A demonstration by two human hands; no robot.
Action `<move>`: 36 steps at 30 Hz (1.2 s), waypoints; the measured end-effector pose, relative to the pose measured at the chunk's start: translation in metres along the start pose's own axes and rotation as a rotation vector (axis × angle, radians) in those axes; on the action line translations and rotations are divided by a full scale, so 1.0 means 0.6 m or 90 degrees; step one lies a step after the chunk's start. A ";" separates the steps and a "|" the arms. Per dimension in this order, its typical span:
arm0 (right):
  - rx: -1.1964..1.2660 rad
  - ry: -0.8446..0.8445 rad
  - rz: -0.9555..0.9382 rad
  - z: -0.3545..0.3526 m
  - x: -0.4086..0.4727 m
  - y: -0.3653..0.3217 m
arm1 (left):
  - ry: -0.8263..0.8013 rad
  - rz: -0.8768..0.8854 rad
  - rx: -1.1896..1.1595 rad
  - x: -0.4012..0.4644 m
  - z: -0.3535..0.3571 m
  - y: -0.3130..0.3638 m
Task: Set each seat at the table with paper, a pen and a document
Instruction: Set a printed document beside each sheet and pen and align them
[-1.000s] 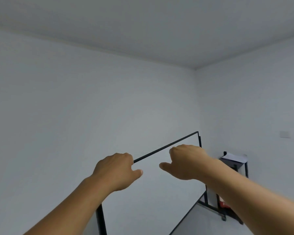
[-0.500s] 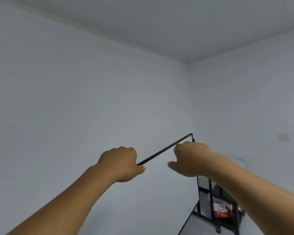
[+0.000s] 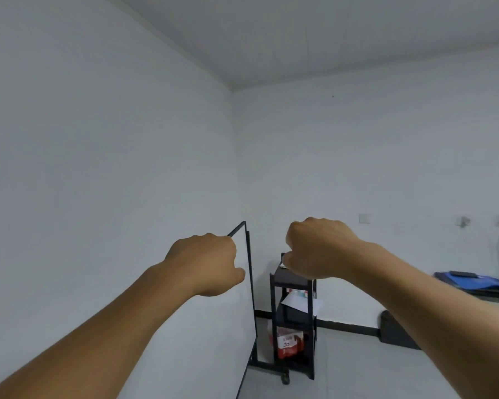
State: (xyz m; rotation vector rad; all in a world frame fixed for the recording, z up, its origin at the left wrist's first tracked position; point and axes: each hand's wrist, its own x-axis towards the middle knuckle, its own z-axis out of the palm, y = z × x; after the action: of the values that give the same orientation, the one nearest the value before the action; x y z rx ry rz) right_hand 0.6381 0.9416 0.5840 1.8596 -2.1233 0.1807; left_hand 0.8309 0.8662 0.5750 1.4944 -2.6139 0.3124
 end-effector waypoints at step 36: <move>-0.137 -0.090 0.227 0.455 0.683 0.698 | 0.029 0.265 -0.068 1.121 0.318 0.391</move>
State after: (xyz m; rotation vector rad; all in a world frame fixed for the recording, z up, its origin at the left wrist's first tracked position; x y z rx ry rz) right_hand 0.1413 0.5365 0.5008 1.4024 -2.4478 -0.1012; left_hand 0.2882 0.3735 0.4955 0.8914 -2.8354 0.2333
